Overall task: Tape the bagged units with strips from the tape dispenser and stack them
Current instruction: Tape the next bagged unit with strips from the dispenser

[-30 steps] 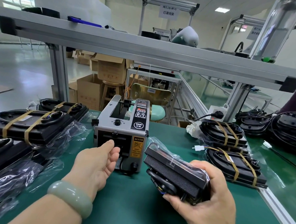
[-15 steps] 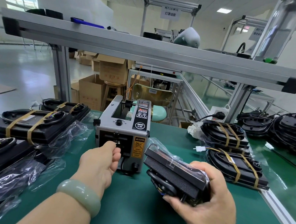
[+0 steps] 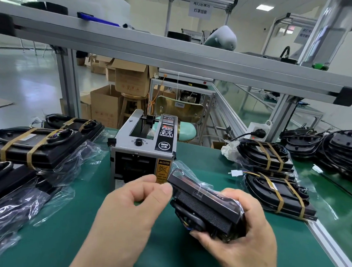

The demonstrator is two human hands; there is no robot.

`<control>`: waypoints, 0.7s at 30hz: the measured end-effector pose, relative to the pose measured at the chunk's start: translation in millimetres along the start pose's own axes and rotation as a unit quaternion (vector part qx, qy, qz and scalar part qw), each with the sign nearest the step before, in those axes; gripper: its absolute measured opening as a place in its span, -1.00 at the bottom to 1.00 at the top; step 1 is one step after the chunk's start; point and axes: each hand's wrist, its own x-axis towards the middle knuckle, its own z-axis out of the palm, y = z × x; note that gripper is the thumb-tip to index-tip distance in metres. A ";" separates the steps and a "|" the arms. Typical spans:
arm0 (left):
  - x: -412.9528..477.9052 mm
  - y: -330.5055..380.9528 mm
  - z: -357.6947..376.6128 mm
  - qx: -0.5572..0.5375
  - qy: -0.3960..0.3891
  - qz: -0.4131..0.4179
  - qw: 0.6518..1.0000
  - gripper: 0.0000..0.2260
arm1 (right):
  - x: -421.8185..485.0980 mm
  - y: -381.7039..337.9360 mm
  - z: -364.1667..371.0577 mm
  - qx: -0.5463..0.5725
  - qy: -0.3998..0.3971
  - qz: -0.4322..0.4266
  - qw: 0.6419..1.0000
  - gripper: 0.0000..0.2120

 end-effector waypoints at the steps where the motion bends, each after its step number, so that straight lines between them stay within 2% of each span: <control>1: 0.4 -2.7 3.5 0.005 0.003 0.013 1.000 -0.65 | 0.1 -0.2 0.3 0.006 0.000 0.001 1.000 -0.29; 5: 4.5 -15.3 15.1 0.003 -0.031 0.019 0.999 -0.84 | 0.8 -2.3 0.9 0.011 -0.001 -0.006 1.000 -0.33; 9: 2.2 -18.2 23.4 -0.044 -0.079 0.006 0.996 -0.80 | 0.7 -4.2 1.6 0.021 -0.005 -0.004 1.000 -0.35; 21: 4.0 -24.0 26.2 -0.037 -0.075 0.010 0.996 -0.74 | -0.7 -2.1 1.6 0.011 -0.004 0.002 1.000 -0.31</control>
